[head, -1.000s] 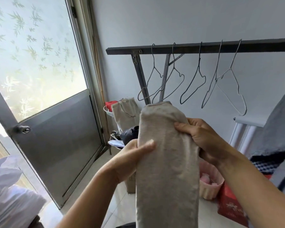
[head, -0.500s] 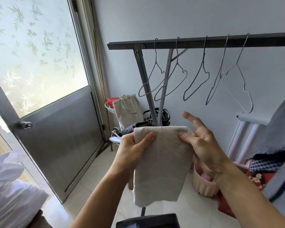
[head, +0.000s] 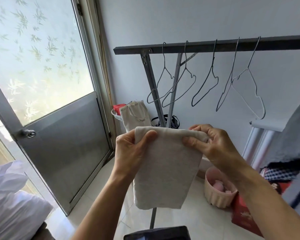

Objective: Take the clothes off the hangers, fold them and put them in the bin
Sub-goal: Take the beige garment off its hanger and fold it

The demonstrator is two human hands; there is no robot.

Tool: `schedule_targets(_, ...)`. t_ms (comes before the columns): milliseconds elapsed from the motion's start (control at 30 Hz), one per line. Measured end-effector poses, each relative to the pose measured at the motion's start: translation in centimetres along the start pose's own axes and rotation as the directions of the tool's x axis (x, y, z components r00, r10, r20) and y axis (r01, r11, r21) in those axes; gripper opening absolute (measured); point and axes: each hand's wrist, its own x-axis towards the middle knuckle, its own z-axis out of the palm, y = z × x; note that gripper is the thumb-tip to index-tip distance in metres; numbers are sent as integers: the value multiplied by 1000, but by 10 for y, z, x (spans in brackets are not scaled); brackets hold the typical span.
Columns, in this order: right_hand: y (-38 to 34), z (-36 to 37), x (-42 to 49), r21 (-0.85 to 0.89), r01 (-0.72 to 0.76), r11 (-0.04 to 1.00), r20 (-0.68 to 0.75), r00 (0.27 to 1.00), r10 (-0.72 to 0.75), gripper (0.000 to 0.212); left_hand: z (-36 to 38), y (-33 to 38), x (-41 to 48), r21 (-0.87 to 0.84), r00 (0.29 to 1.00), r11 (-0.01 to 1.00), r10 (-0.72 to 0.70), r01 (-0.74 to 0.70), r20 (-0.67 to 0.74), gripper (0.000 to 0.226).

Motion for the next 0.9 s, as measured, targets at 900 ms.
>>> schedule_targets(900,12,1,-8,517,-334,788,63,933,354,13,8,-6,-15,-227,859,871,-326,435,395,94)
